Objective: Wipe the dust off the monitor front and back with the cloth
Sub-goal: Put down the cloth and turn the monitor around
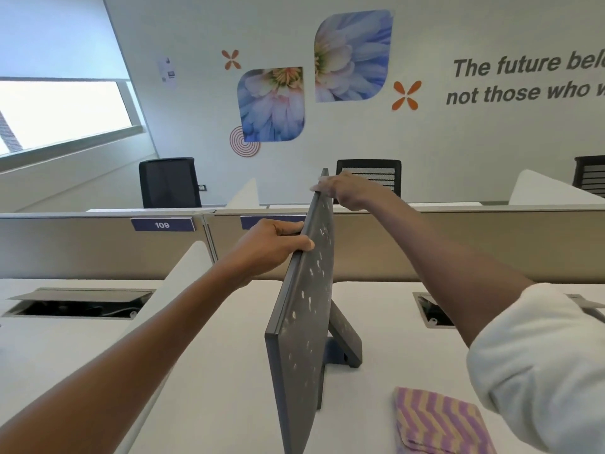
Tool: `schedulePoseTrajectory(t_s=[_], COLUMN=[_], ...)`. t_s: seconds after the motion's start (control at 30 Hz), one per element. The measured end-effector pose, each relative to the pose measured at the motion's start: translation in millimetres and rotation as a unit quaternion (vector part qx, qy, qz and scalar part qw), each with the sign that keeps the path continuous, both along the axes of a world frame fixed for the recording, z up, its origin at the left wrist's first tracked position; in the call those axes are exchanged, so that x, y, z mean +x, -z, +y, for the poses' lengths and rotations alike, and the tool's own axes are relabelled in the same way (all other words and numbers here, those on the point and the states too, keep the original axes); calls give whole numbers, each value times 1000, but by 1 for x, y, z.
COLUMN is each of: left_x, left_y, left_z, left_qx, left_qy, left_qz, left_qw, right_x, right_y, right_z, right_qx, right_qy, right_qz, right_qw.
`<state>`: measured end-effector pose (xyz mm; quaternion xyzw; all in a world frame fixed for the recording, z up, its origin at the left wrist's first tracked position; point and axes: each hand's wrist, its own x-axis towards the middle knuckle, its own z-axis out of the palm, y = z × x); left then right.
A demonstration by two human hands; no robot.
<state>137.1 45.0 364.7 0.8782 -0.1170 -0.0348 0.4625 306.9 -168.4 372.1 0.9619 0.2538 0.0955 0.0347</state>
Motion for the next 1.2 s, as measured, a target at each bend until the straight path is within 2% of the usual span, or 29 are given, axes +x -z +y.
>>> schedulePoseTrajectory(t_s=[0.2,0.47,0.83,1.2], left_x=[-1,4,26,39], left_y=[-3,-21,-50,-51], left_z=[4,38,72,82], left_qx=[14,77,210,275], left_qy=[9,56,-16,-42], left_qz=[9,60,35,-59], left_qw=[1000,994,977,959], right_x=[4,-8,-50,-94], right_y=[-6,0,9,7], right_z=[-6,-23,-27,-16], right_qx=[108,151,107,97], right_qy=[-49,-32,79,140], right_qz=[47,27,-106,-134], right_qw=[992,988,985,976])
